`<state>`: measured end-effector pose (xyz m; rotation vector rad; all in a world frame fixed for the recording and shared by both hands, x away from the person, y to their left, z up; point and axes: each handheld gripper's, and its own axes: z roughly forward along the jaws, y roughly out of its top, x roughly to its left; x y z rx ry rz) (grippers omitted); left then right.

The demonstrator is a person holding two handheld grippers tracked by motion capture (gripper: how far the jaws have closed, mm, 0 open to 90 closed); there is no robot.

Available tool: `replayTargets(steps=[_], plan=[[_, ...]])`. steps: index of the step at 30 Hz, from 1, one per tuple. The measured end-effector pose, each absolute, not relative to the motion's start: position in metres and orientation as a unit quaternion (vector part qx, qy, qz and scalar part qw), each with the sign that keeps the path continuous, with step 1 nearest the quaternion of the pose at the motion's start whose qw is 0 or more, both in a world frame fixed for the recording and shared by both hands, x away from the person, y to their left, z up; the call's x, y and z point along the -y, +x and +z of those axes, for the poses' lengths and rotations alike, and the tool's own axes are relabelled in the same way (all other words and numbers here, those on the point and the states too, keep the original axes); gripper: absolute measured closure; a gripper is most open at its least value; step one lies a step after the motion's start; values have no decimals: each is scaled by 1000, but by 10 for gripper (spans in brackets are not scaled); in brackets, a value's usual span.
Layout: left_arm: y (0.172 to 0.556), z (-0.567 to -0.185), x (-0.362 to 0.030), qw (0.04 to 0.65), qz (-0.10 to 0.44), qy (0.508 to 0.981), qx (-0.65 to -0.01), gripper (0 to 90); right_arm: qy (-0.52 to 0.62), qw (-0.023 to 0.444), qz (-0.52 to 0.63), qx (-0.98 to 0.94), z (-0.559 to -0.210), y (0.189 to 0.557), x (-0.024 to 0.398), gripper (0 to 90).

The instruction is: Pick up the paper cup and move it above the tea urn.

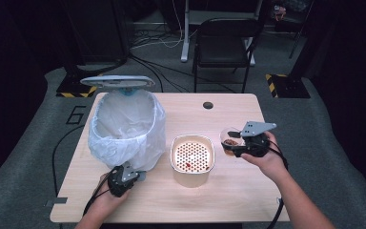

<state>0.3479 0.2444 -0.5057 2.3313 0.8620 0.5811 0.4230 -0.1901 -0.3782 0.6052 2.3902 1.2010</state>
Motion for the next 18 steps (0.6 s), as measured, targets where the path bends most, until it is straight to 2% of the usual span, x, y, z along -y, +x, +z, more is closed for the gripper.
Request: replayTargets(steps=[18], plan=[[349, -505, -245, 288, 216, 877, -319, 900, 159, 221, 408, -871, -364, 457, 164, 495]])
